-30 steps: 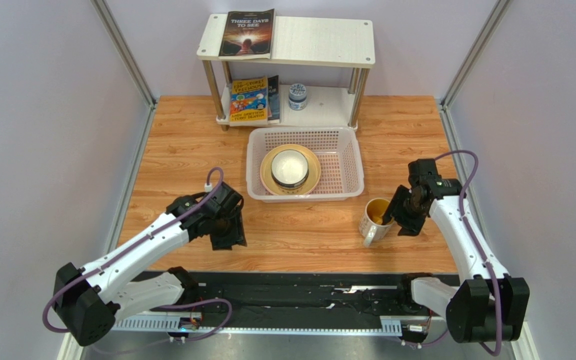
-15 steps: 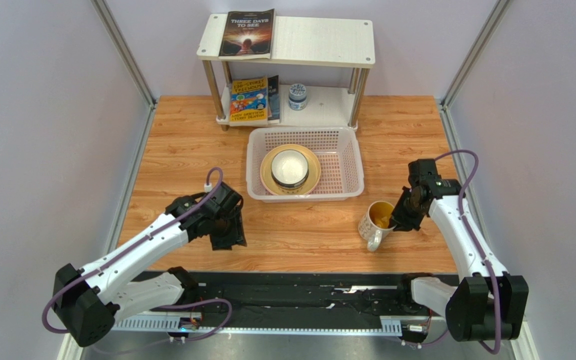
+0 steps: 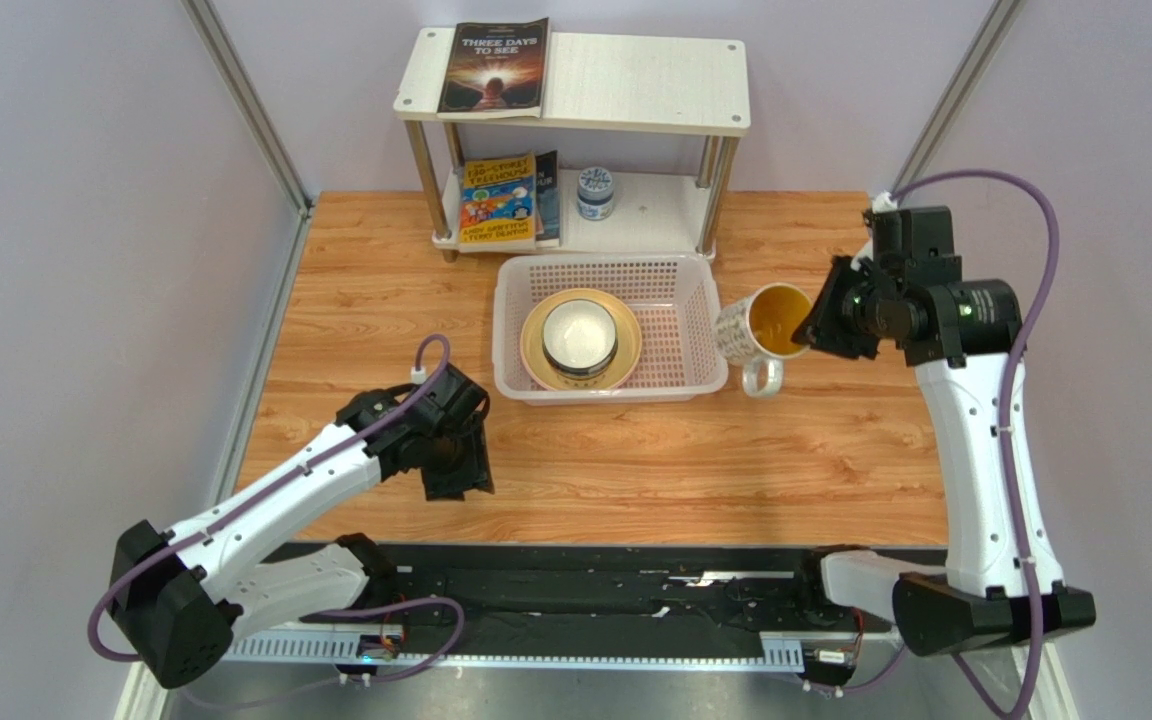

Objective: Place the mixed dishes into the plastic bin

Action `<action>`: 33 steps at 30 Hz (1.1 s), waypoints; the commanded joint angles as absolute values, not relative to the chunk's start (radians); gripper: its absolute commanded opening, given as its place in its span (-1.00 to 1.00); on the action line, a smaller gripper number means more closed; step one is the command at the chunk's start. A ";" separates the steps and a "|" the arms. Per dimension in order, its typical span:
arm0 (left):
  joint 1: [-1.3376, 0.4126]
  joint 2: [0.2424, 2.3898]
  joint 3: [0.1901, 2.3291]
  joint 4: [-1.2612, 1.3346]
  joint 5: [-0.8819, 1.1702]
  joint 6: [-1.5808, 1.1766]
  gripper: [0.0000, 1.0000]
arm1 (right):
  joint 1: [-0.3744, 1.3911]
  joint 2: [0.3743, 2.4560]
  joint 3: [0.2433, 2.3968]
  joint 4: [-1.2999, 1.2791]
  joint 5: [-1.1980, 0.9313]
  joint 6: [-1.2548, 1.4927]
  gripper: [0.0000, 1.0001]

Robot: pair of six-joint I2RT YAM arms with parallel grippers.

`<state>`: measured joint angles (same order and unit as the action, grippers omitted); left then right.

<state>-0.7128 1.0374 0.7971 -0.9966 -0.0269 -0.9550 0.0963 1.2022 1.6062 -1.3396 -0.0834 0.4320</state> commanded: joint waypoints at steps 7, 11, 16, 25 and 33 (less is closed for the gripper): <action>-0.709 1.023 0.811 -1.017 -0.038 -0.943 0.06 | 0.278 1.627 2.050 -1.359 -0.100 0.292 -1.00; -0.709 1.011 0.818 -1.031 -0.043 -0.940 0.06 | 0.276 1.730 2.083 -1.295 -0.113 0.265 -1.00; -0.710 0.996 0.819 -1.040 -0.041 -0.945 0.06 | 0.278 1.850 2.089 -1.279 -0.124 0.247 -1.00; -0.709 0.997 0.816 -1.040 -0.037 -0.946 0.05 | 0.278 1.902 2.011 -1.212 -0.130 0.225 -1.00; -0.710 0.993 0.815 -1.045 -0.041 -0.946 0.05 | 0.285 1.968 1.979 -1.195 -0.055 0.259 -1.00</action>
